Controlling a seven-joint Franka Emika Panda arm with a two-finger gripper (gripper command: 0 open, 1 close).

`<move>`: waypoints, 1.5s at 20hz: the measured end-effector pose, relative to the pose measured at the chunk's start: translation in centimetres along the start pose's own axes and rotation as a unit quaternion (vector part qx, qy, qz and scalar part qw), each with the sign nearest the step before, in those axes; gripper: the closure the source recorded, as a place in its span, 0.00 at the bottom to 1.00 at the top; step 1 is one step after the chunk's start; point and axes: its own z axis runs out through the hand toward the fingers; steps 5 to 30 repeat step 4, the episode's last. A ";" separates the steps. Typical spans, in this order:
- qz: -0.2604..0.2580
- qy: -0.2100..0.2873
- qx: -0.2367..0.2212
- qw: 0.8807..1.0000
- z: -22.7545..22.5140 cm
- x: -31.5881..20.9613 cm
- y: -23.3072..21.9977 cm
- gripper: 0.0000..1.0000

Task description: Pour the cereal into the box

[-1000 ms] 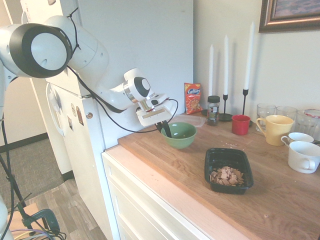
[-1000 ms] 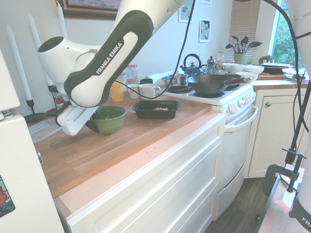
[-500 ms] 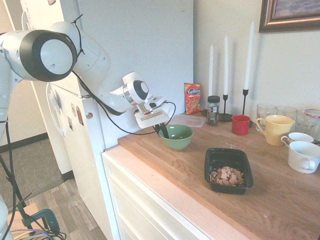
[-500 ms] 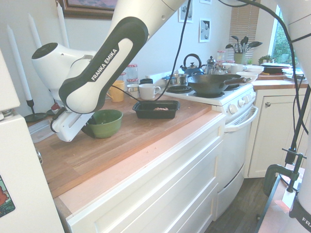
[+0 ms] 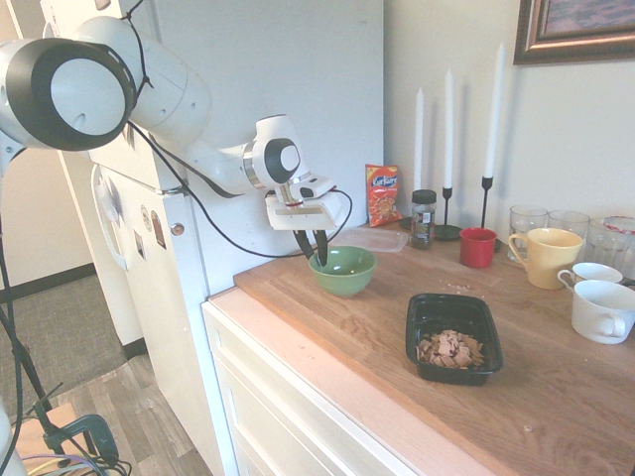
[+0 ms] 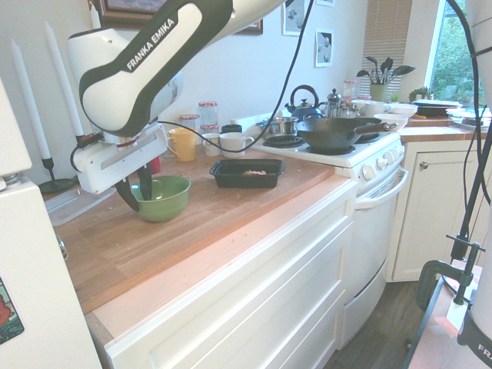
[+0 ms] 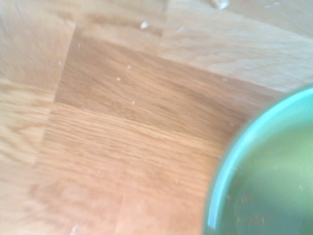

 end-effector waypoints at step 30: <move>0.011 -0.044 0.029 0.999 -2.6 1.6 2.5 0.00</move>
